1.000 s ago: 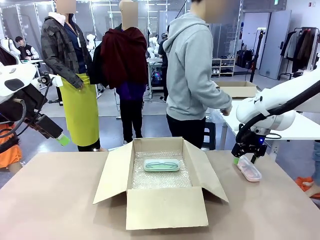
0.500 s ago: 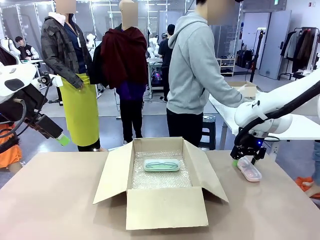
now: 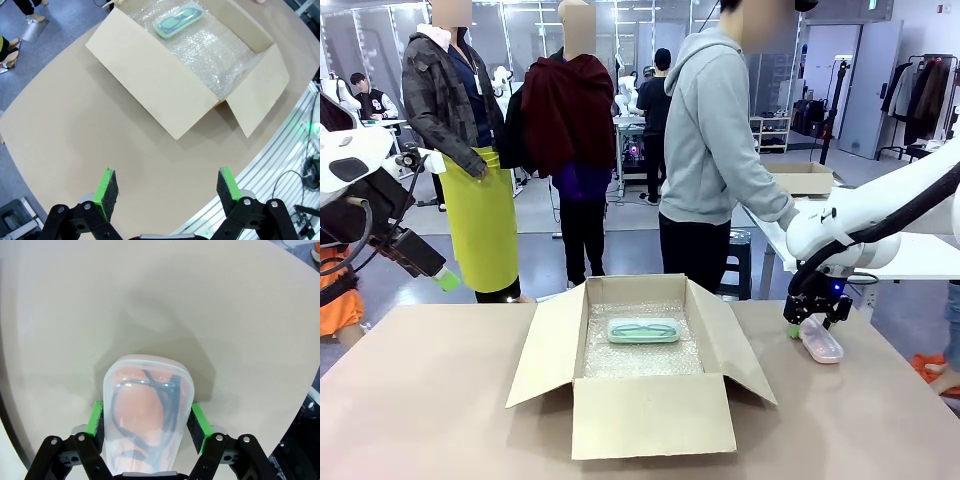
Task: Pack the glasses set securely to prepare it for shipping.
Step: Put the Glasses case from the right side of the table into the Package Box.
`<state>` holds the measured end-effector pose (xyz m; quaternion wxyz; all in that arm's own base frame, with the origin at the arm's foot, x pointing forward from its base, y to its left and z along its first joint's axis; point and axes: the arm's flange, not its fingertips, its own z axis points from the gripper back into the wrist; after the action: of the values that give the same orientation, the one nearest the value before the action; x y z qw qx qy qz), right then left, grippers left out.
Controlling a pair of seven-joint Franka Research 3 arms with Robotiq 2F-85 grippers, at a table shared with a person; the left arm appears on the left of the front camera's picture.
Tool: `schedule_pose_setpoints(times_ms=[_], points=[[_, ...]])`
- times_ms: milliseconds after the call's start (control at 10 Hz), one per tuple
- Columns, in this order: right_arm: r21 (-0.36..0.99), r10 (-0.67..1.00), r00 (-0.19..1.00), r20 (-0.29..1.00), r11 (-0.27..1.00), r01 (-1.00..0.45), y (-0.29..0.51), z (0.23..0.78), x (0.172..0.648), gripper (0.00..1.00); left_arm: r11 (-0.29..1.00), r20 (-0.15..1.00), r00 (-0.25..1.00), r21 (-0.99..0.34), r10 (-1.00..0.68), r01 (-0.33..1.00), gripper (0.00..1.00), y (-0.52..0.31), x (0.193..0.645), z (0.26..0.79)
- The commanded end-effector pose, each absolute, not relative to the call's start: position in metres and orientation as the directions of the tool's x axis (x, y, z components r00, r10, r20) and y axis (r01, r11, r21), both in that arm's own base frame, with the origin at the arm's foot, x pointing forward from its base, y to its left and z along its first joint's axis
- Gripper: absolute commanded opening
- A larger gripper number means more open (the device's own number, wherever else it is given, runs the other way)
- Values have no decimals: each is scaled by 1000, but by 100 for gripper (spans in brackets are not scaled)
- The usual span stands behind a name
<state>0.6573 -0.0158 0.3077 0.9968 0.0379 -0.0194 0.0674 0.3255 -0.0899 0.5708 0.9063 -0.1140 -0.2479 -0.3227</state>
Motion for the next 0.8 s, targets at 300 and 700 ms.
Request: schedule_pose_setpoints(times_ms=[300, 700], points=[[67, 112, 992, 65, 991, -117, -7, 326, 648, 25, 756, 543, 654, -52, -526, 652, 100, -88, 327, 572], [75, 184, 976, 113, 978, -193, 10, 441, 589, 25, 756, 543, 654, -52, -526, 652, 100, -88, 327, 572]])
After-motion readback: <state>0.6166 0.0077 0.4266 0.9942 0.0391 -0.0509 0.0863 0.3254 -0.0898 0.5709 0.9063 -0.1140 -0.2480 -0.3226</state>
